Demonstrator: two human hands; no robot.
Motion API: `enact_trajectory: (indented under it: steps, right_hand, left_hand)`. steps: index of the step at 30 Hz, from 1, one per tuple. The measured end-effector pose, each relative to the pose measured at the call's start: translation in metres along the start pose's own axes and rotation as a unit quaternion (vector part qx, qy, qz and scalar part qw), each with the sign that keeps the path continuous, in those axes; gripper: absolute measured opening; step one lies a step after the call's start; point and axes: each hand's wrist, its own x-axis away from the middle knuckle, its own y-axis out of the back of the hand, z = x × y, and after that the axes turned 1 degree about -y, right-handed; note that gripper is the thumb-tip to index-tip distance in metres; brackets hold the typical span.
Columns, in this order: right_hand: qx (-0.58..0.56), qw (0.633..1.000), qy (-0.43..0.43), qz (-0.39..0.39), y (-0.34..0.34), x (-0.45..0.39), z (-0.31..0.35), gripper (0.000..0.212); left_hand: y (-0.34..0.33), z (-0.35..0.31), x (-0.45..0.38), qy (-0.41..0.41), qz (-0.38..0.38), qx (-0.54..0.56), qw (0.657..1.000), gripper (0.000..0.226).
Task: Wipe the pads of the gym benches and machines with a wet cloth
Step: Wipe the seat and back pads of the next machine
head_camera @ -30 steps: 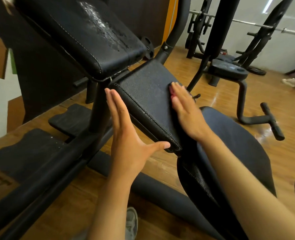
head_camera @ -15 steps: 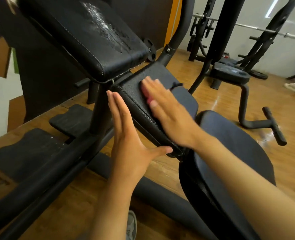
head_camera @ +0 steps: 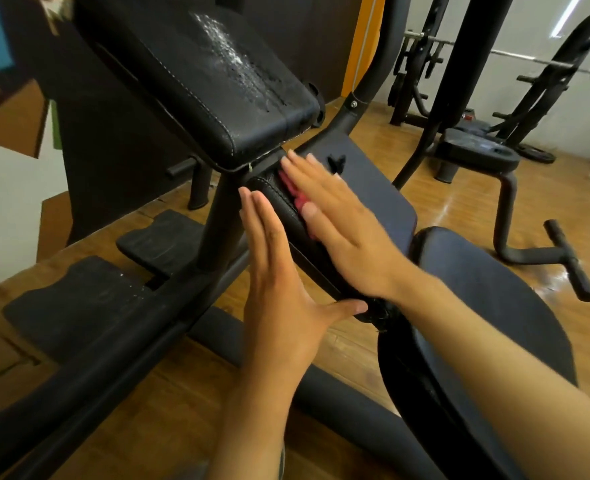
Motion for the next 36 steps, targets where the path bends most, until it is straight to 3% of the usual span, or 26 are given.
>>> enact_trajectory:
  steps: [2,6,8,12,14,15,19,22,27,31,34,36]
  right_hand:
    - [-0.008,1.0,0.008,0.015,0.007,-0.004,-0.013,0.049]
    - [-0.009,0.98,-0.192,-0.048,0.035,-0.043,-0.073,0.058]
    - [0.006,0.974,-0.223,-0.031,0.038,-0.046,-0.075,0.055]
    - [0.014,0.999,-0.037,0.008,0.013,-0.005,-0.011,0.052]
    - [0.018,1.0,0.014,0.018,0.005,0.019,-0.011,0.051]
    - [0.017,1.0,-0.006,0.009,0.01,0.022,-0.023,0.051]
    - [-0.019,0.973,-0.224,-0.057,0.039,0.013,-0.091,0.056]
    - [-0.007,0.962,-0.264,-0.07,0.034,0.018,-0.094,0.058]
    - [-0.001,0.987,-0.153,-0.041,0.018,0.084,-0.016,0.051]
    - [0.056,0.993,-0.085,0.064,0.028,0.123,0.01,0.058]
    - [0.191,0.975,-0.002,0.117,0.03,0.117,0.014,0.065]
    - [0.317,0.933,0.088,0.146,0.028,0.103,0.011,0.07]
  left_hand:
    - [0.001,0.0,0.0,0.001,-0.001,0.005,1.0,0.161]
    - [0.002,-0.001,0.002,0.006,0.005,0.014,1.0,0.159]
    - [0.002,-0.001,0.001,0.006,0.005,0.014,1.0,0.159]
    - [0.0,0.001,0.001,0.002,0.004,0.018,1.0,0.16]
    - [-0.001,0.002,0.001,-0.001,0.005,0.014,1.0,0.16]
    - [0.0,0.002,0.002,0.002,0.005,0.016,1.0,0.16]
    - [0.002,-0.001,0.001,0.01,0.009,0.016,1.0,0.159]
    - [0.003,0.0,0.002,0.009,0.012,0.014,1.0,0.159]
    - [0.008,0.005,-0.001,-0.014,0.045,-0.015,0.999,0.161]
    - [0.02,0.011,-0.002,-0.031,0.059,-0.06,0.996,0.154]
    - [0.022,0.013,0.0,-0.026,0.058,-0.048,0.997,0.147]
    - [0.024,0.014,0.0,-0.027,0.06,-0.037,0.997,0.143]
